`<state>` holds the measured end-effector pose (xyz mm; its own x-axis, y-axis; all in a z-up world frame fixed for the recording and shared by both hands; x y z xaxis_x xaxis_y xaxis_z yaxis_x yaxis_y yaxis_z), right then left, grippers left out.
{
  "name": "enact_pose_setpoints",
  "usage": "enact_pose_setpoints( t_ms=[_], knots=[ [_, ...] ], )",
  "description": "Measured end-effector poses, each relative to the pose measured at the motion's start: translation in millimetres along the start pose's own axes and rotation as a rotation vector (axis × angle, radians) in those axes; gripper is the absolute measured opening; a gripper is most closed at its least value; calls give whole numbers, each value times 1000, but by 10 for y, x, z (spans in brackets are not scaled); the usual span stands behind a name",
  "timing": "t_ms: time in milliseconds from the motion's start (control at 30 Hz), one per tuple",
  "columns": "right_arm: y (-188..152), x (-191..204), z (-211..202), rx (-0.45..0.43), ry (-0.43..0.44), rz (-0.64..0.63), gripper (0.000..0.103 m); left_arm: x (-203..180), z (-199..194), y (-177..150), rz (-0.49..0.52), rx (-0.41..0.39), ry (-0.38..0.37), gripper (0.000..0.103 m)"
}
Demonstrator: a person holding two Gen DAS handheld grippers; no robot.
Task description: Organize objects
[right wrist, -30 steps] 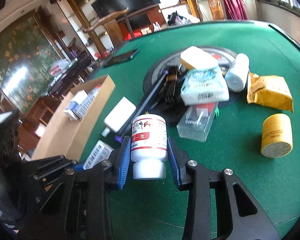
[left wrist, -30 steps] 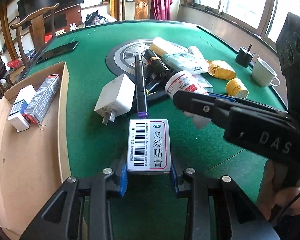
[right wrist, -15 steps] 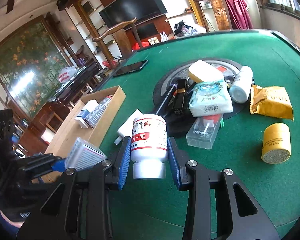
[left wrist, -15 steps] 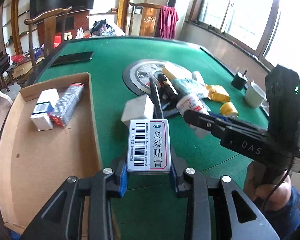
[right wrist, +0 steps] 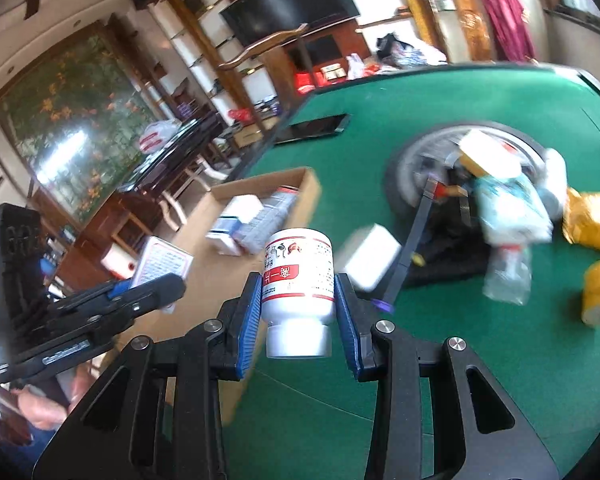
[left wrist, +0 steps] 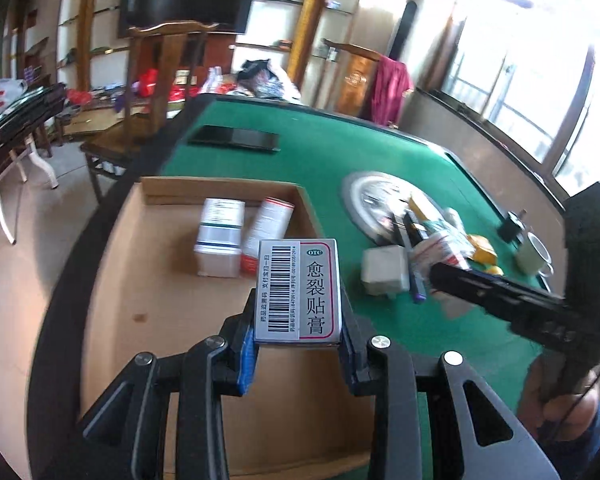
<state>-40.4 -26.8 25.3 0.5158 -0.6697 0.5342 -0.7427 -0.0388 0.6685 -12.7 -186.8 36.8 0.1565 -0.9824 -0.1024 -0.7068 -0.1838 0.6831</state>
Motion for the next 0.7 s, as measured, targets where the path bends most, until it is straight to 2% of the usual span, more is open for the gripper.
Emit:
enact_pose_setpoints(
  t_ms=[167, 367, 500, 700],
  knots=[
    [193, 397, 231, 42, 6, -57, 35, 479, 141, 131, -42, 25, 60, 33],
    [409, 793, 695, 118, 0, -104, 35, 920, 404, 307, -53, 65, 124, 33],
    [564, 958, 1155, 169, 9, -93, 36, 946, 666, 371, -36, 112, 119, 33],
    [746, 906, 1814, 235, -22, -46, 36, 947, 957, 325, -26, 147, 107, 33]
  ],
)
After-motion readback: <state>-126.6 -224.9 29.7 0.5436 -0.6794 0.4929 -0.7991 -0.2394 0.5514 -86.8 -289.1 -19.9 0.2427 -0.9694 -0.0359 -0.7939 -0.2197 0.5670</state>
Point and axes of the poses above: each gripper's, at about its wrist camera, not at the fingertips, and z roughly the way its jaws point, x to its left, y to its top, the point moved 8 cm from there along z, roughly the way its jaws point, and after that the axes turned 10 degrees about y, right-handed, at the moved point
